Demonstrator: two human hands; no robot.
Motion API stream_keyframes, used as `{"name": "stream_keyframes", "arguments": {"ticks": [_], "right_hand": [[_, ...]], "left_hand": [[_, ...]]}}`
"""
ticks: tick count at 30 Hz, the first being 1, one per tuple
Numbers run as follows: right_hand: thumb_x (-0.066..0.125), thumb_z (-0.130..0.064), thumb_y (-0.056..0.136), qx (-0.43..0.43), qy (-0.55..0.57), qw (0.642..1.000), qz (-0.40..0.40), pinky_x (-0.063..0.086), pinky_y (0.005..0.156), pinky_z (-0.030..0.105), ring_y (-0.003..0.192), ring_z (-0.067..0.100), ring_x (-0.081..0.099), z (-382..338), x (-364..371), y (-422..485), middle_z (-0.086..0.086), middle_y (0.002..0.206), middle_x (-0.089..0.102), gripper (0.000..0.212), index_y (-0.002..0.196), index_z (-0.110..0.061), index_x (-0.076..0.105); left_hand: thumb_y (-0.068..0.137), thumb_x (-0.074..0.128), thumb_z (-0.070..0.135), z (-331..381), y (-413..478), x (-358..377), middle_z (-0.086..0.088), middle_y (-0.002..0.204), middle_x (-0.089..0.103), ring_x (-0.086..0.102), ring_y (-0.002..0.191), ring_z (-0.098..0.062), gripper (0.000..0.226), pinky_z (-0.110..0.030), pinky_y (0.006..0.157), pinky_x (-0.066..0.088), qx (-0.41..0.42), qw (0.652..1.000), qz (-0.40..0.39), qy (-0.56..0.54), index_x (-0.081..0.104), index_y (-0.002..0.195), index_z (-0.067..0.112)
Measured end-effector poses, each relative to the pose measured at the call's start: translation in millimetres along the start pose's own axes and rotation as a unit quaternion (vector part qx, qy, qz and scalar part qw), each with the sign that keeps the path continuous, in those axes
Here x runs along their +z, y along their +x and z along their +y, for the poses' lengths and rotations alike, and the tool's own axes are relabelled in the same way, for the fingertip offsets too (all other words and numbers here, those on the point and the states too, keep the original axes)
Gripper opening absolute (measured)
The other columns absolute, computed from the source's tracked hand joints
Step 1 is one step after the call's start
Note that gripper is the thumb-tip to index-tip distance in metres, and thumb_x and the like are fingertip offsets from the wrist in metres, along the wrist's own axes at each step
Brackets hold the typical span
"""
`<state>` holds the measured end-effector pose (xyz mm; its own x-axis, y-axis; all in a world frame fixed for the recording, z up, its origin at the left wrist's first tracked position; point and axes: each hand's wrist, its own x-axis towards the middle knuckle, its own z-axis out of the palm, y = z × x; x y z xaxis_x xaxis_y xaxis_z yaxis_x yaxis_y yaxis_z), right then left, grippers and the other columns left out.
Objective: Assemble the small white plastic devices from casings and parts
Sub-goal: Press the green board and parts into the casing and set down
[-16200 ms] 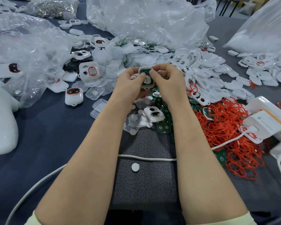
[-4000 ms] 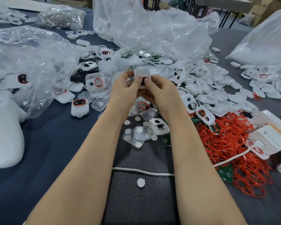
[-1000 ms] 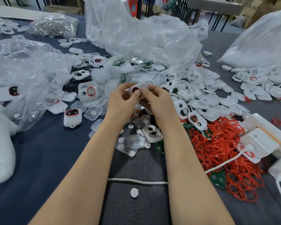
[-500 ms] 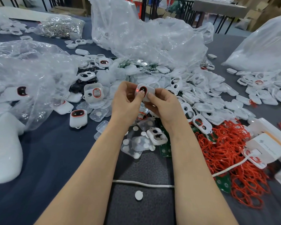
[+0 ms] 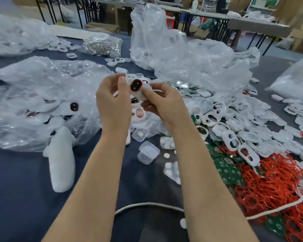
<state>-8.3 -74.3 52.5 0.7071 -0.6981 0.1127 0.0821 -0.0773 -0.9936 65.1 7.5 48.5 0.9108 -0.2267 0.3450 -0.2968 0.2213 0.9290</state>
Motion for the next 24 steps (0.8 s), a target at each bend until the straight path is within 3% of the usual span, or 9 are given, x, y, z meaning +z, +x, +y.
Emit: {"name": "stream_keyframes", "arguments": {"ticks": [4,6,8,11,15,18,20,21,24], "right_hand": [[0.066,-0.007,0.087,0.043,-0.045,0.994,-0.094,0.055,0.058,0.031,0.051,0.016,0.062,-9,100,24,0.015,0.081,0.065,0.017,0.098,-0.002,0.055],[0.063,-0.005,0.086,0.055,-0.175,0.975,-0.127,0.056,0.069,0.038,0.068,0.026,0.063,0,143,32,0.022,0.093,0.067,0.016,0.1,0.002,0.061],[0.056,-0.006,0.089,0.046,-0.269,0.952,-0.141,0.049,0.072,0.031,0.082,0.024,0.058,11,174,32,0.019,0.109,0.066,0.022,0.109,0.0,0.063],[0.05,-0.015,0.094,0.013,-0.31,0.935,-0.174,0.038,0.075,0.024,0.106,0.03,0.058,20,198,31,0.015,0.119,0.062,0.027,0.117,-0.007,0.062],[0.047,-0.007,0.092,0.019,-0.265,0.956,-0.126,0.042,0.097,0.029,0.113,0.032,0.055,19,193,27,0.018,0.134,0.049,0.04,0.132,-0.012,0.05],[0.046,0.002,0.088,-0.009,-0.205,0.976,-0.074,0.057,0.078,0.034,0.073,0.022,0.069,9,156,26,0.016,0.102,0.065,0.03,0.113,-0.01,0.058],[0.045,0.005,0.087,-0.007,-0.13,0.991,-0.021,0.059,0.06,0.031,0.051,0.012,0.063,1,120,28,0.012,0.085,0.065,0.022,0.094,-0.011,0.058],[0.045,0.004,0.086,-0.008,-0.13,0.991,0.02,0.059,0.059,0.031,0.051,0.012,0.063,-1,101,29,0.012,0.083,0.066,0.021,0.09,-0.012,0.058],[0.052,-0.006,0.086,-0.004,-0.309,0.944,0.113,0.053,0.085,0.036,0.09,0.026,0.066,6,51,36,0.011,0.098,0.07,0.02,0.096,-0.015,0.066]], "left_hand": [[0.092,0.047,0.01,22,41,-61,0.008,0.09,0.059,0.054,0.083,-0.003,0.016,-0.012,0.076,0.043,0.02,0.992,0.122,0.0,0.059,0.094,0.02],[0.091,0.046,0.008,23,55,-85,0.006,0.091,0.058,0.052,0.084,-0.006,0.017,-0.021,0.083,0.045,-0.022,0.99,0.137,0.009,0.058,0.094,0.02],[0.091,0.045,0.008,20,61,-101,0.004,0.092,0.057,0.052,0.084,-0.007,0.018,-0.026,0.086,0.047,-0.078,0.987,0.141,-0.001,0.059,0.093,0.02],[0.092,0.045,0.008,12,62,-114,0.0,0.097,0.057,0.053,0.083,-0.008,0.018,-0.024,0.074,0.047,-0.117,0.982,0.145,-0.008,0.06,0.096,0.018],[0.093,0.047,0.01,2,65,-114,0.0,0.096,0.057,0.054,0.085,-0.008,0.017,-0.025,0.079,0.048,-0.128,0.983,0.129,-0.005,0.059,0.091,0.021],[0.092,0.046,0.008,-9,64,-107,0.0,0.091,0.055,0.052,0.072,-0.004,0.017,-0.022,0.069,0.046,-0.135,0.984,0.113,-0.01,0.058,0.091,0.02],[0.093,0.045,0.006,-18,62,-104,0.0,0.087,0.054,0.05,0.069,-0.006,0.018,-0.019,0.061,0.042,-0.15,0.982,0.112,-0.026,0.058,0.092,0.018],[0.093,0.044,0.006,-21,60,-102,0.002,0.085,0.055,0.05,0.069,-0.006,0.019,-0.017,0.059,0.042,-0.158,0.98,0.112,-0.036,0.058,0.09,0.019],[0.093,0.044,0.005,-23,55,-92,0.005,0.083,0.058,0.056,0.069,-0.004,0.021,-0.016,0.059,0.044,-0.163,0.979,0.109,-0.062,0.056,0.088,0.021]]}}
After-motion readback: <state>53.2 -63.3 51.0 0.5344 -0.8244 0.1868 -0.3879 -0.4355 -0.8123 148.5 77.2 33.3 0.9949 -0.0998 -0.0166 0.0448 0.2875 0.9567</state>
